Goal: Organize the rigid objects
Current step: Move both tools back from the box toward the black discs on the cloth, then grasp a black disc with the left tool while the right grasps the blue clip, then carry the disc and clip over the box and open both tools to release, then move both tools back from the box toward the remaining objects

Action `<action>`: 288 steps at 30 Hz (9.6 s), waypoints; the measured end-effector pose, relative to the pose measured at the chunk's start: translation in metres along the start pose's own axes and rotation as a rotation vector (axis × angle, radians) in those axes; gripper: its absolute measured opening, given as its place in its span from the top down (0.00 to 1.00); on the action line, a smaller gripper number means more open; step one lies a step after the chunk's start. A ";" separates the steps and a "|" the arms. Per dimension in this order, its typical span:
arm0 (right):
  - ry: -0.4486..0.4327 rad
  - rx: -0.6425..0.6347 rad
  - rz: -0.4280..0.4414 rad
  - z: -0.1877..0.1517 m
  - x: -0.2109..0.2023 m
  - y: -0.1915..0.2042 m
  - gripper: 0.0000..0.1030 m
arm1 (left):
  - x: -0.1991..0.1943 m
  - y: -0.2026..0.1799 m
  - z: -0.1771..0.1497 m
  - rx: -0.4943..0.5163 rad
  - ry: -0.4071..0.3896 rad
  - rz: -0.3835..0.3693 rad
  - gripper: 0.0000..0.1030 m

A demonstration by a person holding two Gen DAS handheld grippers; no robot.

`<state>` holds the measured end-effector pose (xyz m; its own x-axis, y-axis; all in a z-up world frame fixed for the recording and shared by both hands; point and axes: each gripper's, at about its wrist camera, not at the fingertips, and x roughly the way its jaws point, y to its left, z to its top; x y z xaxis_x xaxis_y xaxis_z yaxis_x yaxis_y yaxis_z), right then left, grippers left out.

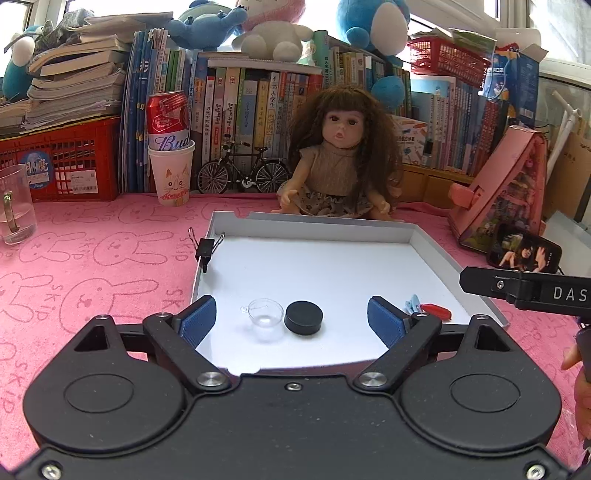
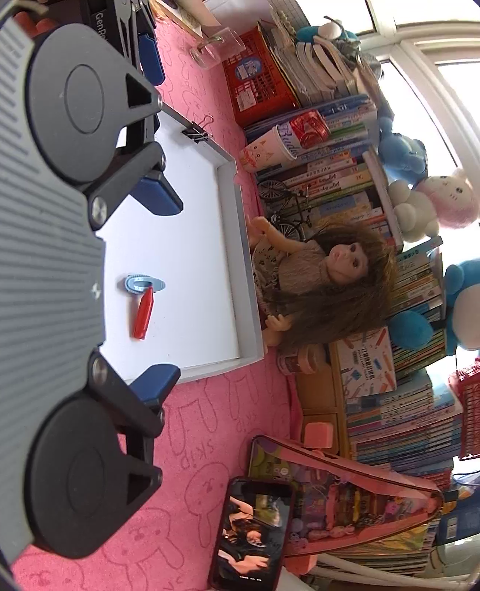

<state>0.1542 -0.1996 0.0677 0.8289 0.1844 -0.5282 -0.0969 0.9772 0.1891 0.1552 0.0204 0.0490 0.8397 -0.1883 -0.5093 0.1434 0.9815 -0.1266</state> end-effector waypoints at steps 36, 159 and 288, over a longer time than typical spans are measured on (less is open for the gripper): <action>-0.123 -0.204 -0.039 -0.083 -0.070 0.014 0.00 | -0.084 -0.018 -0.080 0.130 -0.008 -0.082 0.13; -0.243 -0.108 -0.280 -0.104 -0.076 0.007 0.61 | -0.076 -0.005 -0.072 0.016 -0.066 0.073 0.71; -0.059 -0.183 -0.014 -0.066 -0.057 0.020 0.00 | -0.072 -0.024 -0.058 0.115 -0.011 -0.082 0.20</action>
<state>0.0685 -0.1835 0.0473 0.8611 0.1697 -0.4792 -0.1794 0.9834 0.0261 0.0607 0.0088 0.0393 0.8284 -0.2683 -0.4917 0.2704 0.9603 -0.0685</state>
